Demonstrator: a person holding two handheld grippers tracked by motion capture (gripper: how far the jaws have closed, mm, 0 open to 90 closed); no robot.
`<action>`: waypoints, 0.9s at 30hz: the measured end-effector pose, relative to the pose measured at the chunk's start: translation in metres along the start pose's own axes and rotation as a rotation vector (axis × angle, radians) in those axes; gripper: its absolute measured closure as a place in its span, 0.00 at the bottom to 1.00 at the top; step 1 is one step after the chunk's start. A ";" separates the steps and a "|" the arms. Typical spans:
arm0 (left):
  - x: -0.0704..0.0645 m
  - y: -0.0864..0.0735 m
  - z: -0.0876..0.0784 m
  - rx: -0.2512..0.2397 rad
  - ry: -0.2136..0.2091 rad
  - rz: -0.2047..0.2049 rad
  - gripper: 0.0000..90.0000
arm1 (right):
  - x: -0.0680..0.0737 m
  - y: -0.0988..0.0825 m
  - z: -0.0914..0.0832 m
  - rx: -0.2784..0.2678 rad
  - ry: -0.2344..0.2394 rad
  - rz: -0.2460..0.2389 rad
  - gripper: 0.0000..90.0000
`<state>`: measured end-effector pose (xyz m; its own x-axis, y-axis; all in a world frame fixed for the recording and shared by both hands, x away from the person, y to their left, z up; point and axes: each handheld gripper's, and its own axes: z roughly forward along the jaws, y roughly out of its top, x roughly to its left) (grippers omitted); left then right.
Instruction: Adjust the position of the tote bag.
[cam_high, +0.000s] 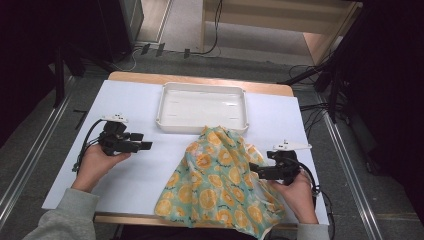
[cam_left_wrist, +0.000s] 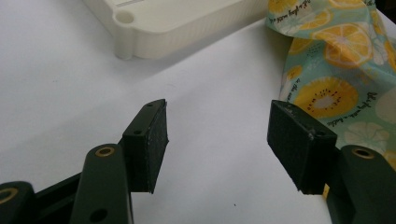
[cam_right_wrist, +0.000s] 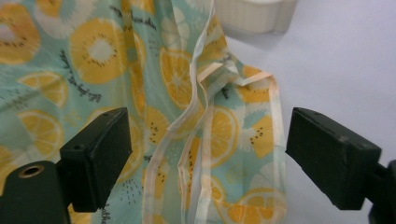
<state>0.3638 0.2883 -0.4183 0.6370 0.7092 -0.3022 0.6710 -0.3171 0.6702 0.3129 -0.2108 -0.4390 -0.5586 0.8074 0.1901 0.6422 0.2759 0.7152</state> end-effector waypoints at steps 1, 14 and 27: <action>0.000 0.000 0.000 0.001 0.000 0.000 0.43 | 0.000 -0.001 0.004 0.013 -0.001 0.007 0.15; 0.000 0.000 0.001 0.002 0.000 0.002 0.43 | -0.012 -0.005 0.029 0.056 -0.064 0.016 0.15; 0.000 0.000 0.001 0.003 0.005 -0.001 0.43 | -0.008 -0.010 0.042 0.120 -0.106 -0.057 0.26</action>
<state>0.3642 0.2879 -0.4193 0.6345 0.7125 -0.2996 0.6729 -0.3186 0.6676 0.3332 -0.1986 -0.4755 -0.5411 0.8376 0.0751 0.6731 0.3778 0.6358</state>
